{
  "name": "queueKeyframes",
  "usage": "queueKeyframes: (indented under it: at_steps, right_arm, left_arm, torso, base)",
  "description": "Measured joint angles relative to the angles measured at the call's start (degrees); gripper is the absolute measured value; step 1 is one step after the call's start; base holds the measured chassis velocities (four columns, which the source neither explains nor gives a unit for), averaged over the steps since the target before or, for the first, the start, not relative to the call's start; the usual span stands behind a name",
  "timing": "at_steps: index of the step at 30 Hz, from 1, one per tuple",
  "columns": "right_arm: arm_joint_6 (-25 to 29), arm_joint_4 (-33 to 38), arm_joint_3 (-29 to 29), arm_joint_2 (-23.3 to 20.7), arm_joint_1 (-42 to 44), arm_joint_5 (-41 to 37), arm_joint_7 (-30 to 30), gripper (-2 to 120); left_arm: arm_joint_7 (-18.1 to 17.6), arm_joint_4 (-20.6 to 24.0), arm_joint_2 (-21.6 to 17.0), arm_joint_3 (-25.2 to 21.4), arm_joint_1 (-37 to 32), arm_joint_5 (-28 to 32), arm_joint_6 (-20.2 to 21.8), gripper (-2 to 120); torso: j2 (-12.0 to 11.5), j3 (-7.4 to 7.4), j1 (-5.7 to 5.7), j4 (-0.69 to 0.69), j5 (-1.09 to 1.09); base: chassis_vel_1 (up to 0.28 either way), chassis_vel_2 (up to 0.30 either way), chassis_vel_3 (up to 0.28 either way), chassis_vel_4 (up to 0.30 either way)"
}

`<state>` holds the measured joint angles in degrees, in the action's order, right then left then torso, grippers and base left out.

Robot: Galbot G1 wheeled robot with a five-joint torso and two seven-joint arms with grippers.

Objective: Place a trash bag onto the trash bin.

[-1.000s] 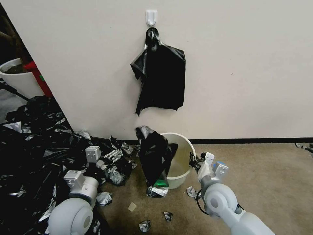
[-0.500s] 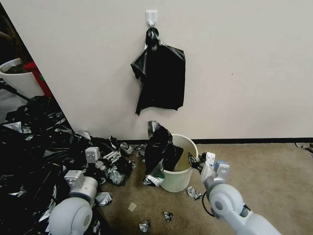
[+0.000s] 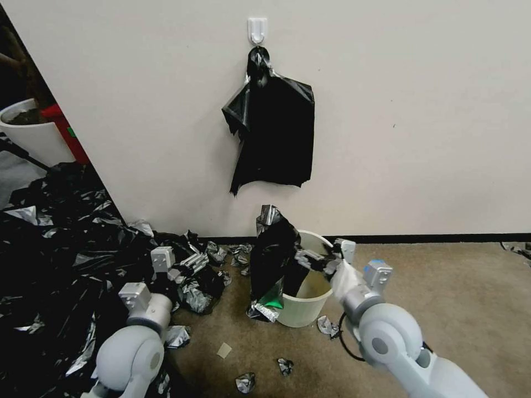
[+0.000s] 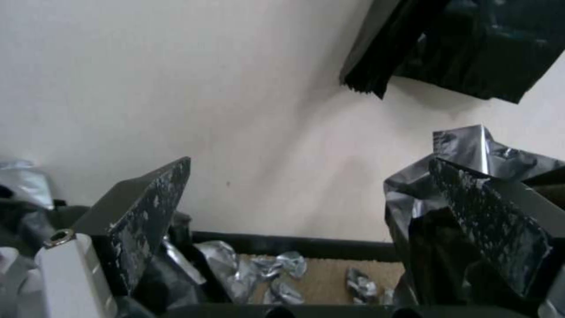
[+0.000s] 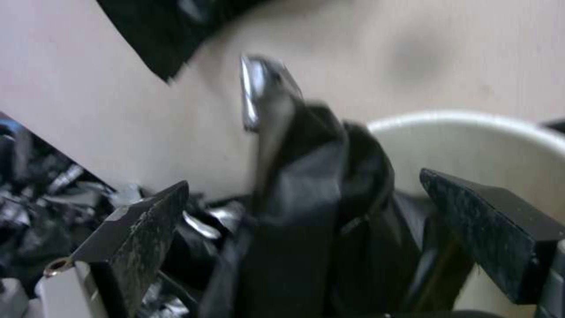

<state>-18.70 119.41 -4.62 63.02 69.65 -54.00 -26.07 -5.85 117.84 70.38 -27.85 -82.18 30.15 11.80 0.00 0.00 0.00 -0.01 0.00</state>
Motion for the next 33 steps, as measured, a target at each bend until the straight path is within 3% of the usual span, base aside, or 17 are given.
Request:
queueKeyframes:
  at_steps: [7,9,14,18,25,31,33]
  right_arm:
    - [-3.12,-4.0,0.56,3.84,-2.08,0.22,-1.14,92]
    - [-3.91,-4.74,0.66,5.13,-2.48,0.33,-1.12,81]
    - [-5.43,-5.78,0.88,6.82,-3.01,2.0,-1.02,68]
    - [-5.23,-8.0,1.31,8.45,-3.2,7.88,-1.04,46]
    - [-4.46,-8.57,1.33,8.81,-2.33,12.28,-1.29,28]
    - [-0.36,-8.39,1.05,9.91,-0.87,15.63,0.81,0]
    - [0.01,-8.49,1.01,10.17,-0.71,16.04,1.31,0]
  left_arm:
    - [0.1,-1.51,-0.65,2.0,2.14,-0.01,0.66,100]
    - [0.24,-2.37,-1.32,3.06,4.08,0.04,1.38,100]
    - [2.01,-4.72,-2.73,4.91,7.5,0.48,2.36,100]
    - [4.33,-8.72,-3.75,7.91,12.04,2.08,3.1,100]
    - [5.76,-12.27,-3.9,10.66,15.56,6.08,6.28,100]
    - [6.27,-18.88,-3.02,19.01,23.36,10.91,12.07,100]
    - [6.03,-19.82,-2.34,20.32,24.49,10.88,12.64,100]
  torso:
    - [0.0,0.0,0.0,0.01,0.0]
    - [0.0,0.0,0.0,0.01,0.0]
    - [0.0,0.0,0.0,0.0,0.0]
    - [0.0,0.0,0.0,0.01,0.0]
    - [0.0,0.0,0.0,0.01,0.0]
    - [0.0,0.0,0.0,0.01,0.01]
    - [0.0,0.0,0.0,0.01,0.0]
  base:
    - [0.0,0.0,0.0,0.0]
    - [0.0,0.0,0.0,0.0]
    - [0.0,0.0,0.0,0.0]
    - [0.0,0.0,0.0,0.0]
    - [0.0,0.0,0.0,0.0]
    - [0.0,0.0,0.0,0.0]
    - [0.0,0.0,0.0,0.0]
